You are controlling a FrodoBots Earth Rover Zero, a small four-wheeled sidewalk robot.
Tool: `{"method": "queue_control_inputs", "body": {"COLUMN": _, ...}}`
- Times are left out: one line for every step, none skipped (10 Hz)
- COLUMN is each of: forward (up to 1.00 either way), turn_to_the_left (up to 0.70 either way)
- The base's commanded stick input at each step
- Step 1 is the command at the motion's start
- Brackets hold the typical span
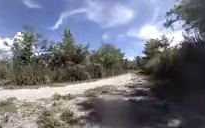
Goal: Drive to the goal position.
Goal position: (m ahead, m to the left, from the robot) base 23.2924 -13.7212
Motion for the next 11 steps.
{"method": "queue_control_inputs", "body": {"forward": 0.85, "turn_to_the_left": 0.0}}
{"method": "queue_control_inputs", "body": {"forward": 0.85, "turn_to_the_left": 0.0}}
{"method": "queue_control_inputs", "body": {"forward": 0.85, "turn_to_the_left": 0.0}}
{"method": "queue_control_inputs", "body": {"forward": 0.85, "turn_to_the_left": 0.0}}
{"method": "queue_control_inputs", "body": {"forward": 0.85, "turn_to_the_left": 0.0}}
{"method": "queue_control_inputs", "body": {"forward": 0.85, "turn_to_the_left": 0.0}}
{"method": "queue_control_inputs", "body": {"forward": 0.85, "turn_to_the_left": 0.0}}
{"method": "queue_control_inputs", "body": {"forward": 0.85, "turn_to_the_left": 0.0}}
{"method": "queue_control_inputs", "body": {"forward": 0.85, "turn_to_the_left": 0.0}}
{"method": "queue_control_inputs", "body": {"forward": 0.85, "turn_to_the_left": 0.0}}
{"method": "queue_control_inputs", "body": {"forward": 0.85, "turn_to_the_left": 0.0}}
